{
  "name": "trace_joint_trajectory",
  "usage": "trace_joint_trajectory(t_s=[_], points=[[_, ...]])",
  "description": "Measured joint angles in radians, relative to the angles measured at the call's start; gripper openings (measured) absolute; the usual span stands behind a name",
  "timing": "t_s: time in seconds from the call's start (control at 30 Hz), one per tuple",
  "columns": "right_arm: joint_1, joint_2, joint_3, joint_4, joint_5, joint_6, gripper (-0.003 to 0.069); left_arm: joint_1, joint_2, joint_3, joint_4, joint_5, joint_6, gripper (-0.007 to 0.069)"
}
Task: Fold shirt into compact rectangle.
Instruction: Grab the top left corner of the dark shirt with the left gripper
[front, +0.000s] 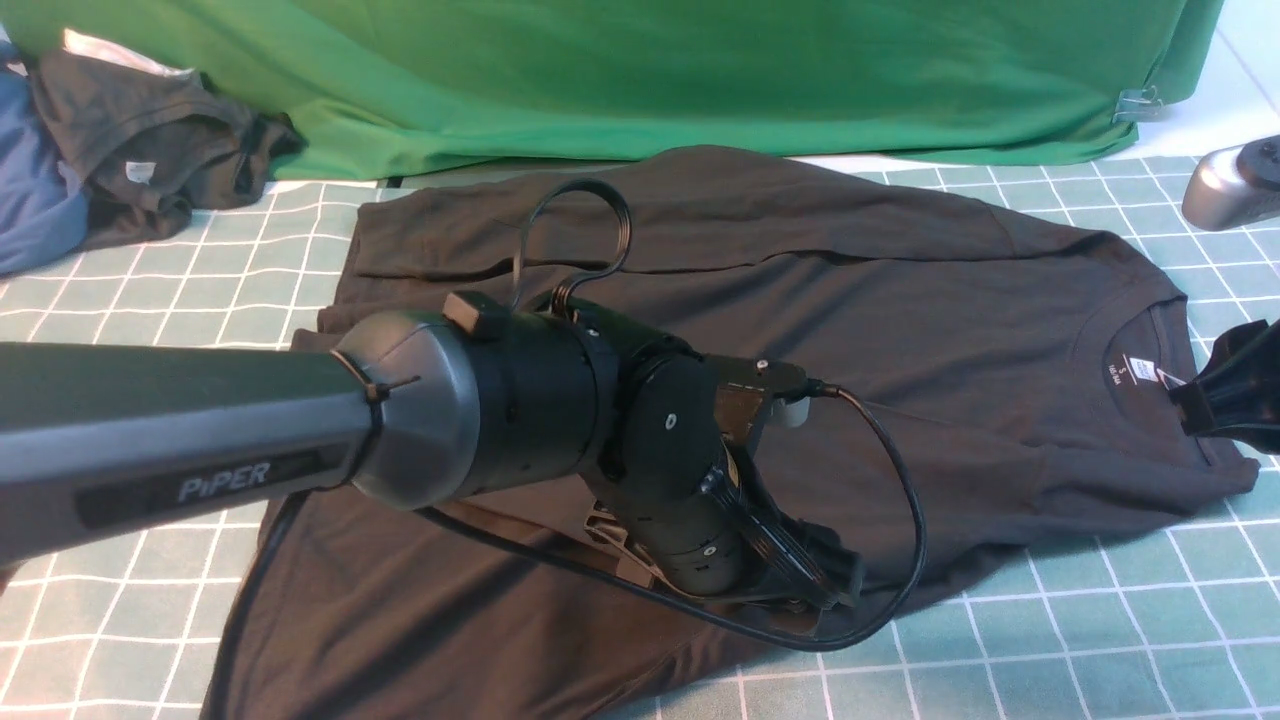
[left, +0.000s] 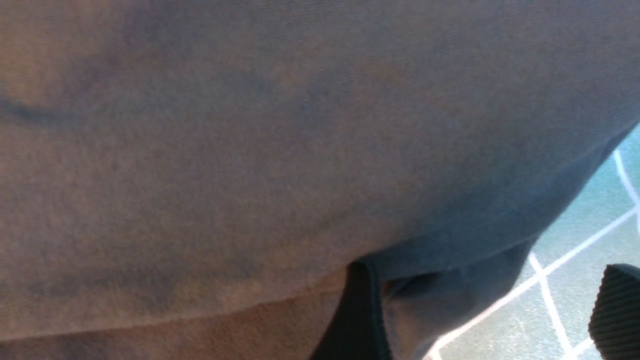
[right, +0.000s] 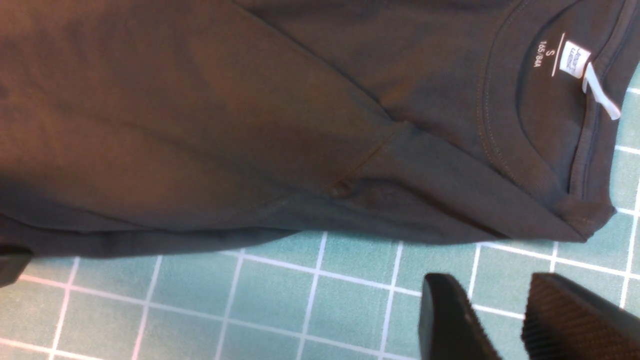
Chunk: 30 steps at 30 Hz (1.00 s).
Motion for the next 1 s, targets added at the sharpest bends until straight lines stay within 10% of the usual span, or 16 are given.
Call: trace_joint_trajectory(t_s=[0.5, 1.0], points=[[0.000, 0.000, 0.000, 0.000, -0.005, 0.000, 0.0225, 0.000, 0.051, 0.000, -0.133, -0.072, 0.033, 0.0373], [0.000, 0.000, 0.000, 0.000, -0.007, -0.025, 0.0223, -0.016, 0.075, -0.008, -0.134, -0.058, 0.128, 0.0015]])
